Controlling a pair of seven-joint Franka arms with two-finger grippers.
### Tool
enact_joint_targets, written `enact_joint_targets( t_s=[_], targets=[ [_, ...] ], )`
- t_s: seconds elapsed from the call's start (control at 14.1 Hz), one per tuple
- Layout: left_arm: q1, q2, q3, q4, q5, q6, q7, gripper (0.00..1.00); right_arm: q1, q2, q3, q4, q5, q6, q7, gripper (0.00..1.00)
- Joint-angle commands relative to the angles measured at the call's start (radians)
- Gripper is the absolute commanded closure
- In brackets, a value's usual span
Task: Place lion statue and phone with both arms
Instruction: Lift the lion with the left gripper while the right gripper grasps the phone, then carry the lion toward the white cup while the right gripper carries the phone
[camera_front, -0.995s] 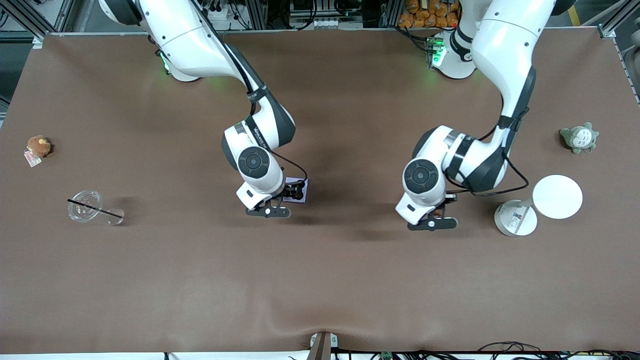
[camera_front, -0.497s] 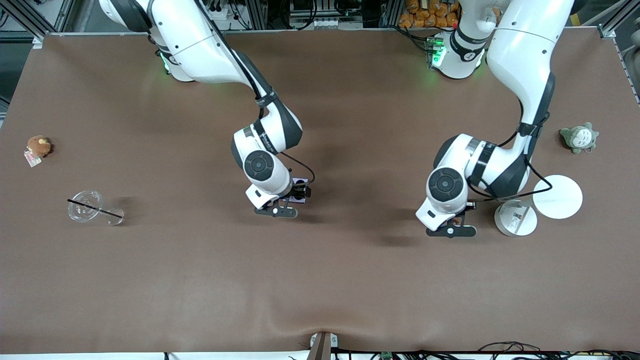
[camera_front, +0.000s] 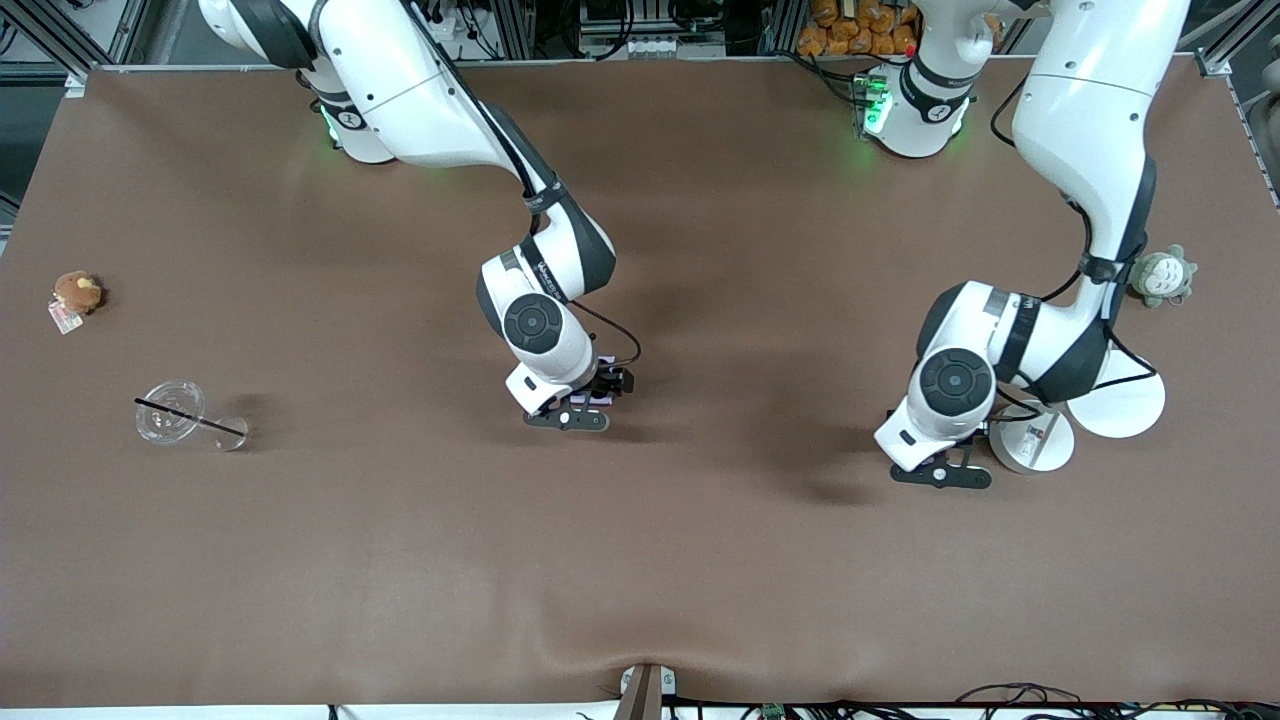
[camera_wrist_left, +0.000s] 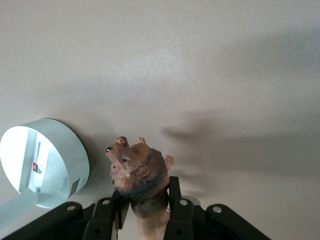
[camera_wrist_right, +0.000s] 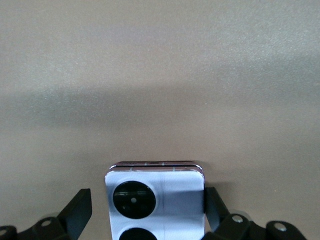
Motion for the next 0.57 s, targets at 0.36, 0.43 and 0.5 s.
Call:
enact_joint_targets(
  t_s=[0.36,0.43,0.5],
  targets=[
    [0.061,-0.02,-0.014,-0.043,0.041,0.054,0.087,1.0,0.014,0.024,-0.007,0.01,-0.063,0.005,0.001,0.0],
    [0.072,-0.019,-0.014,-0.045,0.041,0.063,0.102,1.0,0.016,0.024,-0.007,0.011,-0.063,0.003,0.001,0.0],
    [0.08,-0.019,-0.014,-0.049,0.041,0.066,0.125,1.0,0.016,0.024,-0.007,0.012,-0.063,0.002,0.001,0.0]
  ],
)
